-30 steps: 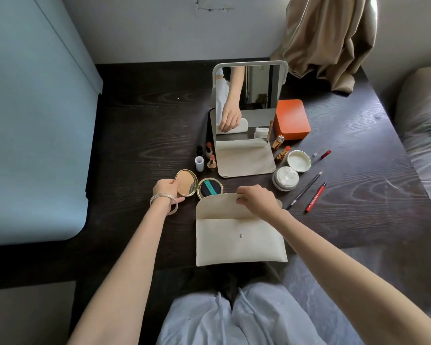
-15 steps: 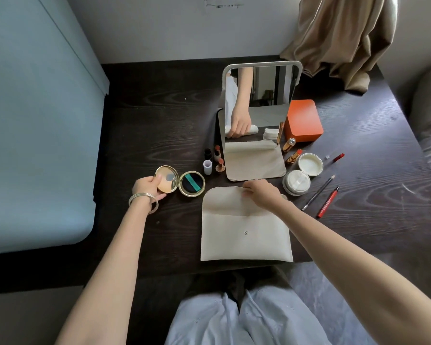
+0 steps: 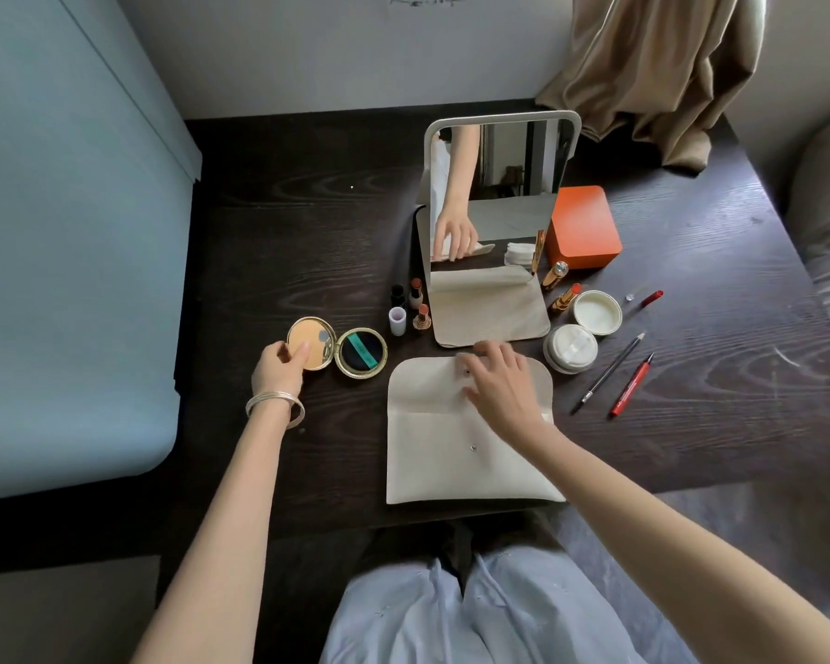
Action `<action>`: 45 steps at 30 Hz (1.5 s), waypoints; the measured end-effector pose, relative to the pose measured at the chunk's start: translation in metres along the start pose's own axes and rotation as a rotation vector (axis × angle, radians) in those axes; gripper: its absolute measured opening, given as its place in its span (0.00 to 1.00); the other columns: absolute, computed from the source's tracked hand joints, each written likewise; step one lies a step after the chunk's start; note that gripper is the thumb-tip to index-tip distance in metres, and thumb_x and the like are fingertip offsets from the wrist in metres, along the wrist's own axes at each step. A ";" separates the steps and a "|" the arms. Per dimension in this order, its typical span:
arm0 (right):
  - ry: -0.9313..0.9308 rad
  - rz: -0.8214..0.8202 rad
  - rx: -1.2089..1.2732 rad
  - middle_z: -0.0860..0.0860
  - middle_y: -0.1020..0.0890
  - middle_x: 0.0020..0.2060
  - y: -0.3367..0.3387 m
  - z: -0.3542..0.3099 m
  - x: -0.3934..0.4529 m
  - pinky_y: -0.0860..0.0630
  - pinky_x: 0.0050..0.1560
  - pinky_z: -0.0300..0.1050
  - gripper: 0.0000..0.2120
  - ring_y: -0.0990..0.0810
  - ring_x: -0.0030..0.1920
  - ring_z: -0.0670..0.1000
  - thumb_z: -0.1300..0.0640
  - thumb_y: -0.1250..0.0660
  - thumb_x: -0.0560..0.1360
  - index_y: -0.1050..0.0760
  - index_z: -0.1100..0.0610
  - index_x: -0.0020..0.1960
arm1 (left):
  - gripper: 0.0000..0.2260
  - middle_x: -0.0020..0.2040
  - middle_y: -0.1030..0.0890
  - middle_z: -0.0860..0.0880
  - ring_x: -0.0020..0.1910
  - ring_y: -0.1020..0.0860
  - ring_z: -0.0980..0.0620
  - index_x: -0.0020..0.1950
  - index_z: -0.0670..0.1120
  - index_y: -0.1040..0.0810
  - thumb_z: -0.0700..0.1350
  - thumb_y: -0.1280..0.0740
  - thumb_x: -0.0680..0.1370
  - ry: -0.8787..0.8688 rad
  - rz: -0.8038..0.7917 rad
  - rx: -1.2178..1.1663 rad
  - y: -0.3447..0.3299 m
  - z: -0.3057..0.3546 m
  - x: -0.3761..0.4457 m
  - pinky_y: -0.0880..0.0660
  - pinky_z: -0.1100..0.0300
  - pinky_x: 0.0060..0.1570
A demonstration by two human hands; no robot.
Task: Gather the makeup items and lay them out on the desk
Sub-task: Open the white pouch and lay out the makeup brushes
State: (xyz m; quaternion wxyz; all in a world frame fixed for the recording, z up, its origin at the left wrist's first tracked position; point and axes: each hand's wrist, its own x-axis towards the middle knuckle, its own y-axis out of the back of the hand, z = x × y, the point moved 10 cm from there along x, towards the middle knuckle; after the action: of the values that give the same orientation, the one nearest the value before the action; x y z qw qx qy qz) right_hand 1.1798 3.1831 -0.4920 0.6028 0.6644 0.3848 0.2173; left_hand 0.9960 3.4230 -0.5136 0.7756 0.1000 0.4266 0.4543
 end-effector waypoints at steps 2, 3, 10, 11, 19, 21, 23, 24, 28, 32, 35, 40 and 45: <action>0.060 0.023 -0.004 0.61 0.28 0.67 -0.005 -0.007 -0.020 0.37 0.69 0.57 0.21 0.31 0.68 0.62 0.57 0.30 0.72 0.26 0.57 0.64 | 0.21 0.67 0.30 0.41 0.65 0.29 0.42 0.69 0.42 0.32 0.45 0.35 0.77 -0.172 0.215 0.211 0.017 0.016 -0.021 0.29 0.48 0.62; 0.087 0.030 -0.015 0.63 0.30 0.68 -0.008 -0.009 -0.029 0.39 0.70 0.59 0.22 0.33 0.70 0.63 0.58 0.30 0.72 0.26 0.58 0.65 | 0.19 0.66 0.29 0.41 0.63 0.29 0.41 0.66 0.42 0.29 0.43 0.34 0.76 -0.300 0.329 0.306 0.023 0.028 -0.040 0.28 0.48 0.60; 0.026 -0.208 0.023 0.55 0.51 0.77 -0.051 0.003 -0.049 0.53 0.74 0.55 0.24 0.54 0.77 0.58 0.53 0.51 0.82 0.48 0.55 0.77 | 0.20 0.68 0.29 0.47 0.68 0.34 0.48 0.67 0.47 0.29 0.48 0.34 0.75 -0.936 -0.132 0.730 -0.117 0.037 -0.151 0.37 0.56 0.67; 0.034 -0.224 0.034 0.54 0.52 0.77 -0.053 0.004 -0.049 0.53 0.74 0.54 0.24 0.55 0.77 0.57 0.52 0.51 0.82 0.49 0.55 0.77 | 0.27 0.74 0.37 0.48 0.74 0.42 0.49 0.72 0.47 0.36 0.54 0.36 0.75 -0.894 -0.237 0.839 -0.139 0.020 -0.153 0.45 0.56 0.71; -0.063 -0.269 0.196 0.55 0.23 0.53 -0.030 0.021 -0.045 0.35 0.44 0.44 0.10 0.26 0.54 0.56 0.60 0.43 0.78 0.24 0.58 0.54 | 0.41 0.78 0.52 0.50 0.77 0.54 0.49 0.75 0.48 0.44 0.63 0.32 0.69 -0.796 -0.458 1.065 -0.171 -0.009 -0.137 0.55 0.51 0.74; -0.113 -0.349 0.267 0.55 0.21 0.52 -0.035 0.025 -0.043 0.34 0.43 0.43 0.11 0.24 0.52 0.57 0.64 0.43 0.76 0.24 0.59 0.53 | 0.38 0.77 0.47 0.49 0.76 0.50 0.48 0.71 0.49 0.39 0.62 0.29 0.67 -0.827 -0.471 1.066 -0.170 -0.004 -0.138 0.52 0.51 0.74; -0.104 -0.403 0.319 0.55 0.19 0.51 -0.035 0.024 -0.039 0.30 0.46 0.44 0.11 0.22 0.53 0.56 0.66 0.42 0.75 0.22 0.60 0.52 | 0.36 0.74 0.39 0.47 0.73 0.43 0.48 0.66 0.48 0.35 0.61 0.27 0.64 -0.875 -0.436 1.065 -0.169 0.005 -0.141 0.47 0.54 0.73; -0.085 -0.435 0.343 0.56 0.18 0.51 -0.035 0.022 -0.036 0.29 0.48 0.42 0.10 0.21 0.53 0.56 0.66 0.39 0.75 0.21 0.61 0.51 | 0.35 0.70 0.35 0.47 0.71 0.39 0.49 0.63 0.47 0.34 0.60 0.26 0.63 -0.898 -0.420 1.057 -0.169 0.009 -0.142 0.44 0.55 0.71; -0.023 -0.582 0.345 0.54 0.16 0.49 -0.036 0.014 -0.034 0.32 0.43 0.30 0.09 0.19 0.51 0.52 0.64 0.34 0.72 0.19 0.61 0.51 | 0.31 0.57 0.30 0.49 0.58 0.32 0.51 0.55 0.47 0.34 0.57 0.24 0.62 -0.932 -0.415 0.986 -0.168 0.021 -0.146 0.36 0.60 0.63; 0.051 -0.667 0.172 0.50 0.16 0.47 -0.040 0.000 -0.041 0.27 0.44 0.41 0.09 0.20 0.48 0.52 0.55 0.35 0.73 0.19 0.55 0.51 | 0.19 0.54 0.28 0.50 0.59 0.32 0.50 0.48 0.49 0.35 0.49 0.26 0.67 -0.952 -0.415 0.947 -0.164 0.026 -0.151 0.37 0.62 0.61; 0.085 -0.697 0.117 0.56 0.17 0.45 -0.047 -0.012 -0.049 0.29 0.39 0.43 0.11 0.23 0.42 0.56 0.54 0.36 0.72 0.21 0.60 0.49 | 0.19 0.68 0.34 0.47 0.72 0.42 0.45 0.57 0.49 0.31 0.48 0.28 0.69 -0.916 -0.266 1.012 -0.154 0.020 -0.153 0.44 0.55 0.72; -0.010 -0.708 0.341 0.56 0.16 0.49 -0.056 -0.010 -0.063 0.24 0.51 0.47 0.12 0.20 0.50 0.56 0.59 0.36 0.72 0.20 0.58 0.53 | 0.41 0.70 0.40 0.44 0.64 0.35 0.45 0.72 0.48 0.47 0.61 0.30 0.68 -0.491 0.017 0.861 -0.105 -0.029 -0.161 0.32 0.56 0.61; -0.142 -0.707 0.538 0.50 0.15 0.48 -0.069 -0.002 -0.072 0.27 0.46 0.37 0.09 0.22 0.44 0.46 0.53 0.33 0.74 0.18 0.53 0.52 | 0.30 0.63 0.28 0.43 0.60 0.28 0.44 0.67 0.45 0.39 0.62 0.35 0.73 -0.253 -0.090 0.811 -0.100 -0.049 -0.144 0.29 0.52 0.57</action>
State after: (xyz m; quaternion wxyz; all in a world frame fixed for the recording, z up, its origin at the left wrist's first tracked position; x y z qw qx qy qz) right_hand 1.1178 3.1270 -0.5456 0.4706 0.6383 0.5889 -0.1559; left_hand 0.9891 3.2416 -0.5158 0.7388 0.4334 0.4761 0.1994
